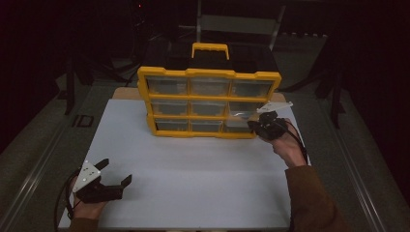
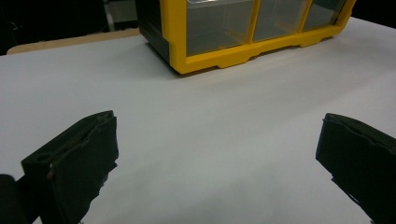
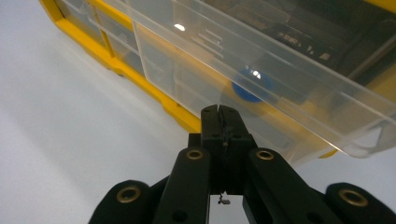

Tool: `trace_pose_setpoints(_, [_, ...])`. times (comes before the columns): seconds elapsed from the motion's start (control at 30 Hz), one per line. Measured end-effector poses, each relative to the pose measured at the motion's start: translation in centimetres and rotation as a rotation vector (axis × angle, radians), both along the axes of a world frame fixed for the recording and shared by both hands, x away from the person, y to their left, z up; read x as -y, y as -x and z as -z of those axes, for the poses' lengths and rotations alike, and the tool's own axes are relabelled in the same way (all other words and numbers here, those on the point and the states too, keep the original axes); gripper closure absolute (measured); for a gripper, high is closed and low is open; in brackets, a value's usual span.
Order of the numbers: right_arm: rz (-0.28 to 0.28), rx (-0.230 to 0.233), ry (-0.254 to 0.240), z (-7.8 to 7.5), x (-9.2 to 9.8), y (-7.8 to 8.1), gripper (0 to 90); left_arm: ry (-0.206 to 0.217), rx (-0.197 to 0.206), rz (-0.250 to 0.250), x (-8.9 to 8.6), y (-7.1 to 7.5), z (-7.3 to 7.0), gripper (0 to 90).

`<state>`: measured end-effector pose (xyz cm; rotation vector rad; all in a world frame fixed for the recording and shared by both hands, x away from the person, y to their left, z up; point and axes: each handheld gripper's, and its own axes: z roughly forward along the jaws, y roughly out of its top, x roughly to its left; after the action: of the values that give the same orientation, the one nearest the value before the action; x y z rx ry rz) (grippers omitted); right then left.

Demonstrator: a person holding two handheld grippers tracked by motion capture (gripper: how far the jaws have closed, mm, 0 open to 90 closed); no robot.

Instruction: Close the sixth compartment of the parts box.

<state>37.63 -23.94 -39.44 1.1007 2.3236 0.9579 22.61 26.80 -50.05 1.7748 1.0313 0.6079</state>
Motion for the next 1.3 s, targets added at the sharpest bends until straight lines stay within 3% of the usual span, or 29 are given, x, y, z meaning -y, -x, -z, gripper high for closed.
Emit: trace_pose_setpoints(1.3, [0.057,0.016,-0.039,0.1,-0.3,-1.7,89.9,0.003,0.004,-0.002,-0.1,0.0,-0.1,0.0])
